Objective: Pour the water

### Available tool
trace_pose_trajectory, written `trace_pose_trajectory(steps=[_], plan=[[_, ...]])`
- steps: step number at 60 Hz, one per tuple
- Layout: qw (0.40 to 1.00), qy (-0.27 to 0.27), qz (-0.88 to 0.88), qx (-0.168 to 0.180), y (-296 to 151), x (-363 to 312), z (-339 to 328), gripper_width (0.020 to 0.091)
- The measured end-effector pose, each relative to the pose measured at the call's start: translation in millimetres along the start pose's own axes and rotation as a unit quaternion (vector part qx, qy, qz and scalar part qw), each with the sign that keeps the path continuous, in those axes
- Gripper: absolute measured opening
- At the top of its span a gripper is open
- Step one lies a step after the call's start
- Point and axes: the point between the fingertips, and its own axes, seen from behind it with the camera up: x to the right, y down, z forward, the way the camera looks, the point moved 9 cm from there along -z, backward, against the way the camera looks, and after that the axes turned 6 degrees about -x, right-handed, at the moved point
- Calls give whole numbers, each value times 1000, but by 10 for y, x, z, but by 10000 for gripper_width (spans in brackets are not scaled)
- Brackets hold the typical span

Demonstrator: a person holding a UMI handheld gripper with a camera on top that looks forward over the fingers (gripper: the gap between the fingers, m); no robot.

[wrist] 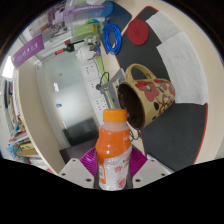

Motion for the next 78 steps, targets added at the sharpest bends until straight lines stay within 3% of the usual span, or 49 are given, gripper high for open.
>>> trace_pose_trajectory(steps=[15,21,27,34,41,47,54,62,78], plan=[[1000,12,-23,1,-52,-114,-74,385],[986,5,-167,-1,-19,-413,-165,389],[928,22,-373,19,-75,-803,-316,394],[806,40,-582,97,-396,-1186,-538,405],[670,109,-708,194,-799,-1469,-751,405],[596,144,-757,229,-1192,-1465,-810,420],[563,175,-776,226,-1653,-1222,-756,419],[567,200,-770,213,-2077,-836,-609,420],[567,219,-770,195,-2496,-311,-412,430]])
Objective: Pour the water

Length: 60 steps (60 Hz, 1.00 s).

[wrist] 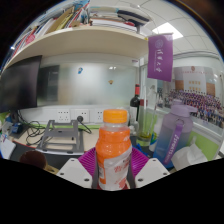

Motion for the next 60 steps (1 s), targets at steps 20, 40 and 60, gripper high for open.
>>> trace_pose_trajectory(steps=[20,40,60], plan=[[999,-40,31,16,139,-40,-49,596],[989,-77,-13,-122,422,-4,-744,827],[984,-98,3,-151,-167,166,-1748,805]])
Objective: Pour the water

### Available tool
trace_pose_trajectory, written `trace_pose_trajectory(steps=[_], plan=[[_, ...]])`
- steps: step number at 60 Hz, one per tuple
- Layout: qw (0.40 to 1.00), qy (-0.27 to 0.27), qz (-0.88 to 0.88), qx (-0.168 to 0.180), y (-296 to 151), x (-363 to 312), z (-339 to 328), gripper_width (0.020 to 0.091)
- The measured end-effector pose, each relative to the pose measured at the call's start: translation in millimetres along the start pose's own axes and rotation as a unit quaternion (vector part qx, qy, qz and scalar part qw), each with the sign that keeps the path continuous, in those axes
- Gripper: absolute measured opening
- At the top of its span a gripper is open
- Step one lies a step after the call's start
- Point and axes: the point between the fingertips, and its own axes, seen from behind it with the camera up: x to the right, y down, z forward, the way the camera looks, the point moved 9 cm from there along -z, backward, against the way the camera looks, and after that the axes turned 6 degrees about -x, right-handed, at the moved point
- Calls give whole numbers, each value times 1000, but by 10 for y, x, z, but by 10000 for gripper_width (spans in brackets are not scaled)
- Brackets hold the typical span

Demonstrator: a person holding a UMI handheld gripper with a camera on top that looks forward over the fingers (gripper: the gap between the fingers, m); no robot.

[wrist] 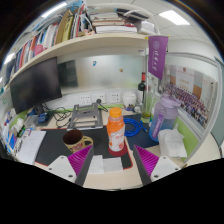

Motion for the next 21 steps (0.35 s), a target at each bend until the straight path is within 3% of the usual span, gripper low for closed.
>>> trace_pose_trajectory(steps=[21], plan=[[1000,9,-23,2,-150,26,-365,784]])
